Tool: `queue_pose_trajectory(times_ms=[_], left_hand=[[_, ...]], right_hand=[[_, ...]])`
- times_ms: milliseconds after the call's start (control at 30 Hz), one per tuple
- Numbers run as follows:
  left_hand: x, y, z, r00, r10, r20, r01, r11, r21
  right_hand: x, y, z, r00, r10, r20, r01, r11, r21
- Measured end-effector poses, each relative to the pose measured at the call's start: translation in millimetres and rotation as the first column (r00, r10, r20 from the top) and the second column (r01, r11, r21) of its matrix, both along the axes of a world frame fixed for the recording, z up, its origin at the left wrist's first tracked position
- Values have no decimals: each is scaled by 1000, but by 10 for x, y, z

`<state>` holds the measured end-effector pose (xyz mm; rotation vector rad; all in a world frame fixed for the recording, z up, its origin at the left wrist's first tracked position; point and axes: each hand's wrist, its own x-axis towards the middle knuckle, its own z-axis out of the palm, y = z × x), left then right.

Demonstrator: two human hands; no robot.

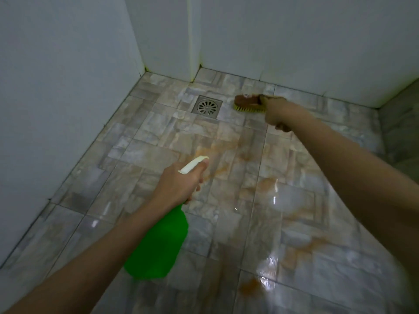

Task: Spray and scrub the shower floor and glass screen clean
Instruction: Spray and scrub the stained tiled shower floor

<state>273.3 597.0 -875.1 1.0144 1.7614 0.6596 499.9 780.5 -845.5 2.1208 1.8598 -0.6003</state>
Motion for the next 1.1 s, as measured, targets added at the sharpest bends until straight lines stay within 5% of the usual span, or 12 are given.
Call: queue_pose_trajectory(times_ms=[233, 467, 633, 833, 1000, 1100], left_hand=[[68, -253, -59, 999, 36, 12, -36, 999, -22], [-84, -275, -15, 992, 77, -97, -80, 997, -19], [-186, -294, -2, 990, 52, -133, -55, 998, -20], [-368, -364, 34, 985, 154, -74, -157, 987, -43], [-512, -377, 99, 988, 150, -42, -148, 988, 52], [-559, -438, 106, 987, 156, -35, -152, 983, 101]], right_hand=[[49, -386, -87, 999, 0, -36, 0, 1000, 6], [-167, -1234, 101, 996, 36, -85, -49, 986, -161], [-118, -918, -51, 990, 138, -33, -137, 990, 20], [-309, -1558, 218, 984, 131, -119, -154, 965, -212], [-421, -1156, -108, 962, 257, -92, -253, 966, 54], [-475, -1193, 107, 980, 178, -84, -183, 982, -56]])
